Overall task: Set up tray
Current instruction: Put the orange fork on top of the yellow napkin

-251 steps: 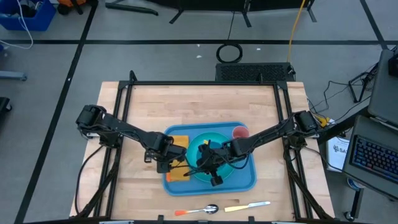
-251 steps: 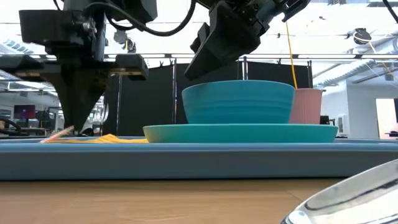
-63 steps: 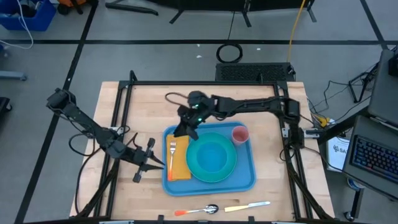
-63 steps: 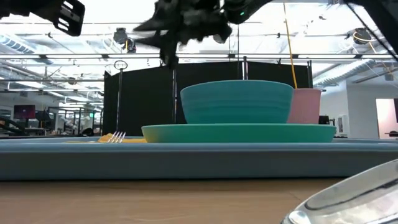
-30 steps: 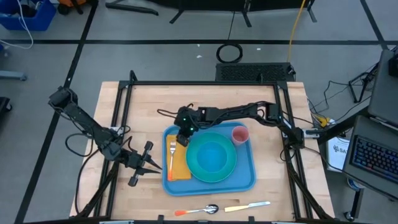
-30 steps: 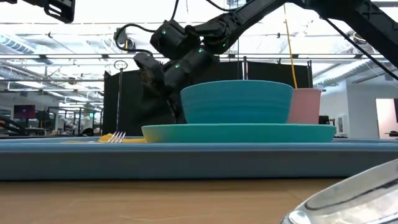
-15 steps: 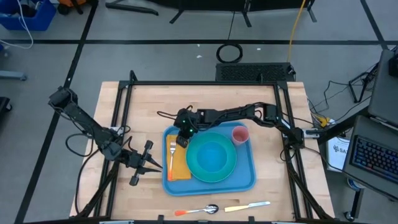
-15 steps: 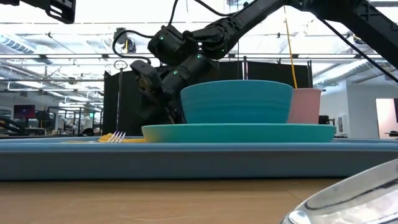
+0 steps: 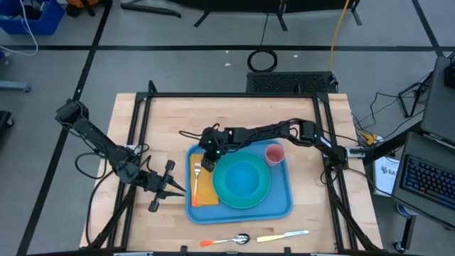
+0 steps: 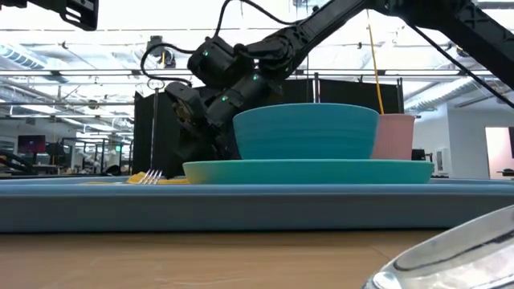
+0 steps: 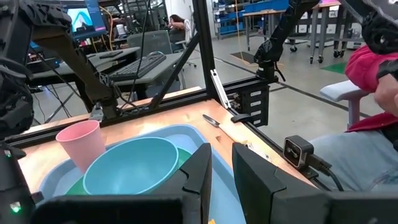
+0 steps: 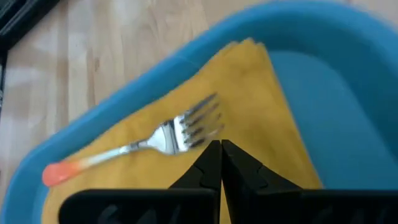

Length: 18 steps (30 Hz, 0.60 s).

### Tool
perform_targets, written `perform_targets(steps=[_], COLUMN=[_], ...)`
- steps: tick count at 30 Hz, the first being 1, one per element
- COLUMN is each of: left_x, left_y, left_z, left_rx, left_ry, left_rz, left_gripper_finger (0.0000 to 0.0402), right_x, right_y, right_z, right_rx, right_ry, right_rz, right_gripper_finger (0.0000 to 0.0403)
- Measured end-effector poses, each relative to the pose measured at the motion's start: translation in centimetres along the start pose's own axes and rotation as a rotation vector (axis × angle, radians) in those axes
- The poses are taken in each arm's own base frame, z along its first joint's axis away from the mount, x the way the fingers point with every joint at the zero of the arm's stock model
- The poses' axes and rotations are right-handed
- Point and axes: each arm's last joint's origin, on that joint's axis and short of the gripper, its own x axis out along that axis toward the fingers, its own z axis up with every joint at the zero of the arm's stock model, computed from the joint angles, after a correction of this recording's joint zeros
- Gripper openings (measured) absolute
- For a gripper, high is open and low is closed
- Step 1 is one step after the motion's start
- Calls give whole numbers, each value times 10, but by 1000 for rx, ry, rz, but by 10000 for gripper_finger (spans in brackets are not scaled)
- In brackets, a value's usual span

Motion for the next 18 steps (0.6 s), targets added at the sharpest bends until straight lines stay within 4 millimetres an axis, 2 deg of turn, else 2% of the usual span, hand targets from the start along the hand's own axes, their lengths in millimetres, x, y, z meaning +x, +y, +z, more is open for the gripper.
perform_targets(steps=[5, 18], left_x=[0, 0], left_y=[0, 1], left_z=[0, -1], left_rx=[4, 8], left_ry=[4, 15], left_rz=[2, 12], left_gripper_finger=[69, 69], right_x=[13, 14], right_y=[-5, -4], right_z=[-6, 0], right_rx=[-2, -36], right_ry=[9, -58], right_rz=[29, 34], right_gripper_finger=[0, 0])
